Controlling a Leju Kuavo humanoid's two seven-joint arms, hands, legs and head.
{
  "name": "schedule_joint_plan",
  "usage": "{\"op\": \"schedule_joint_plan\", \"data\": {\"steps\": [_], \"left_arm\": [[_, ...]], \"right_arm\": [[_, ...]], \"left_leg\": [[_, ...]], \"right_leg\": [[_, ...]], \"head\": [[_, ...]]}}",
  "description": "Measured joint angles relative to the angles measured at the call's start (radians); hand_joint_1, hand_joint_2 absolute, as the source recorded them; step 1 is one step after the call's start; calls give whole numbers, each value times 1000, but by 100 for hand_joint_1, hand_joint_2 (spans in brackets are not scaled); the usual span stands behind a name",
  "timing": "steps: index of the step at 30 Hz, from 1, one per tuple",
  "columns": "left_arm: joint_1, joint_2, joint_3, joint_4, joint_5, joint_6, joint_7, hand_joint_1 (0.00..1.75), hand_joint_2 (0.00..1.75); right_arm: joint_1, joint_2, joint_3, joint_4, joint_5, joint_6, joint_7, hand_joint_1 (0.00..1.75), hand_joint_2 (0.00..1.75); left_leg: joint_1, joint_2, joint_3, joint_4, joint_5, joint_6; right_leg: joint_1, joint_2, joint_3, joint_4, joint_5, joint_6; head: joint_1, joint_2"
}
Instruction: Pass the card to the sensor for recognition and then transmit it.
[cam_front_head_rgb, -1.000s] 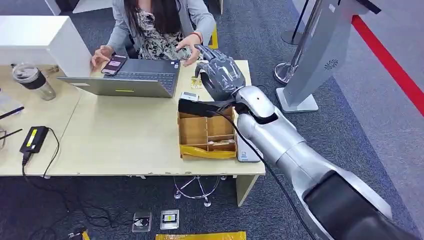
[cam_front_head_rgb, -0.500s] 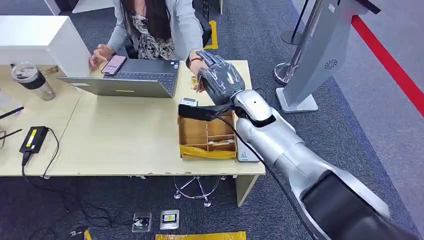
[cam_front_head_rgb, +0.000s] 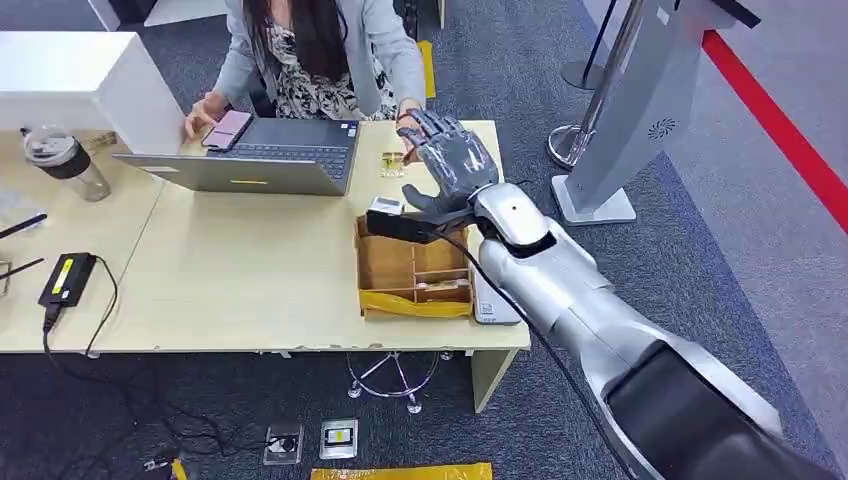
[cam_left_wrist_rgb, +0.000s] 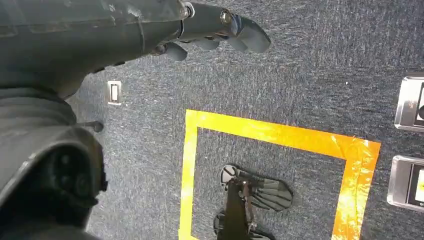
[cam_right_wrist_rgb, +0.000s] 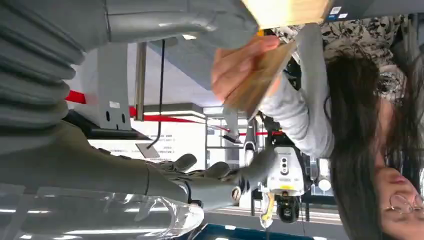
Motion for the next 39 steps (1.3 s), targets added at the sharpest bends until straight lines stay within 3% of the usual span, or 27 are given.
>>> {"op": "schedule_joint_plan", "data": {"steps": [4,8,10,11,15,21,27,31,39], "left_arm": [[2,1,0,0,3,3,-2,0,0],[13,2,0,0,26,4,-8,0,0],[30,5,0,0,44,4,-17,0,0],[38,6,0,0,51,4,-17,0,0],[68,20,0,2,77,7,-17,0,0],[69,35,1,2,84,13,-17,0,0],[73,54,2,2,87,7,-15,0,0],[73,66,3,2,105,14,21,0,0],[74,87,11,2,134,56,59,0,0]], "right_arm": [[4,0,0,4,17,10,6,0,0],[4,-1,4,8,126,3,61,0,0],[4,-24,3,-4,167,39,85,0,0],[8,-49,-1,-36,191,91,95,0,0],[63,-159,-35,-250,225,282,137,0,0],[161,-263,-90,-572,176,424,209,0,0],[256,-378,-154,-857,95,467,241,0,0],[328,-440,-187,-1012,13,499,284,0,0],[506,-552,-232,-1288,-94,458,418,0,0]], "left_leg": [[0,0,0,0,0,0],[0,0,0,0,0,0],[0,0,0,0,0,0],[0,0,0,0,0,0],[0,-1,-1,0,0,0],[0,1,1,0,0,0],[0,1,1,0,0,0],[0,1,1,0,0,0],[0,1,1,0,-1,0]], "right_leg": [[0,0,0,0,0,0],[0,0,0,0,0,0],[0,0,0,0,0,0],[0,0,0,-1,0,0],[0,-2,1,-2,0,0],[0,0,1,-3,1,0],[0,0,1,-3,1,0],[0,1,1,-3,1,0],[0,0,1,-3,1,0]], "head": [[0,0],[0,0],[0,0],[-1,0],[1,0],[0,0],[-1,0],[0,0],[-1,0]]}}
